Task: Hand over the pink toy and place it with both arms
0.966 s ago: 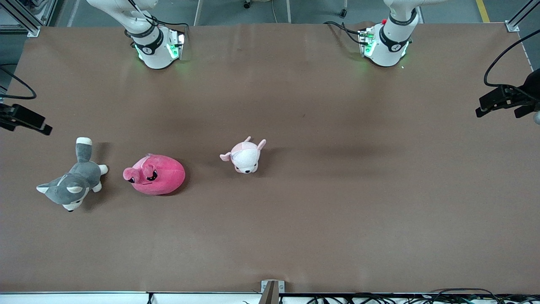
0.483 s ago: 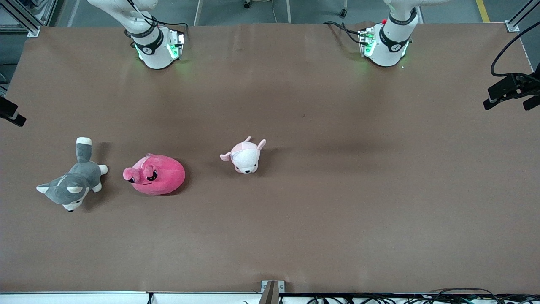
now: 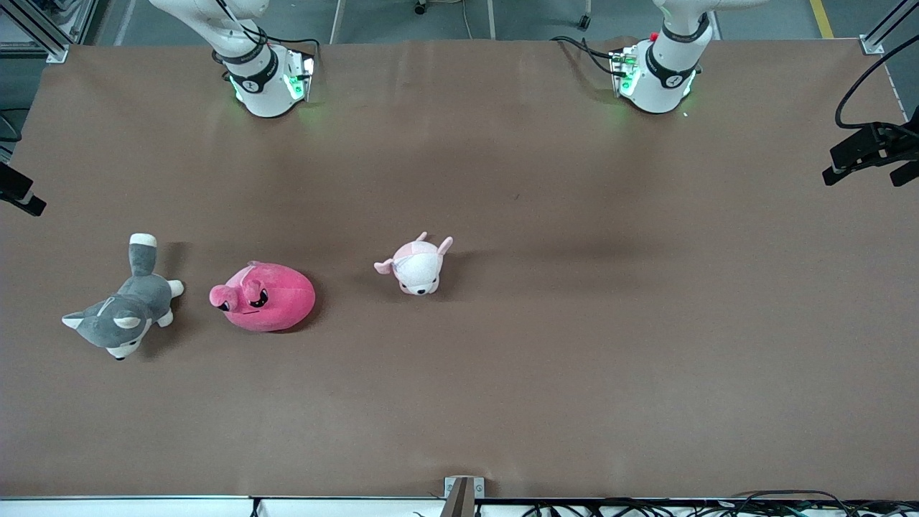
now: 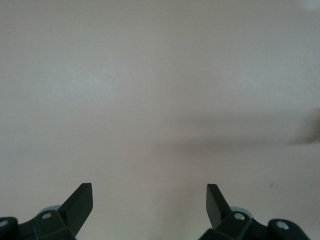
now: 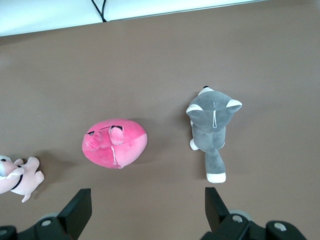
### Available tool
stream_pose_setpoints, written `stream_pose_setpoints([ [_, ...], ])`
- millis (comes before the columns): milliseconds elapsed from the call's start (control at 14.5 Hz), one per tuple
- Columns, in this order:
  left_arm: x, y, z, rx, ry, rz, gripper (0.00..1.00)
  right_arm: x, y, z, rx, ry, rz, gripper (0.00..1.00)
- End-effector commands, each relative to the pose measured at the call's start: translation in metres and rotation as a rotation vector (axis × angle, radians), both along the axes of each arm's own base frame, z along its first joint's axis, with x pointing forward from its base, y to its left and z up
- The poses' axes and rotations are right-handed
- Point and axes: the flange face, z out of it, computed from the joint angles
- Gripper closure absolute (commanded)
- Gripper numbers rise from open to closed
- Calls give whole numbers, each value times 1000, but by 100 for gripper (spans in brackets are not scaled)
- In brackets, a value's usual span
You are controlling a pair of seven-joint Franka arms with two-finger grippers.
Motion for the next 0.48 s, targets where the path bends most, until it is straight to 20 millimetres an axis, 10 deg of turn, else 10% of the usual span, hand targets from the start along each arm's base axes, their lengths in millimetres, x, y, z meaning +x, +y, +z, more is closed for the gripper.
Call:
stream_pose_setpoints([
  [0,-7,0,4,-17,-2,3,0,-9,2,-3,-22,-5,10,0],
  [414,-6,4,2,-17,0,11,0,-22,15,-6,-47,-5,36,0],
])
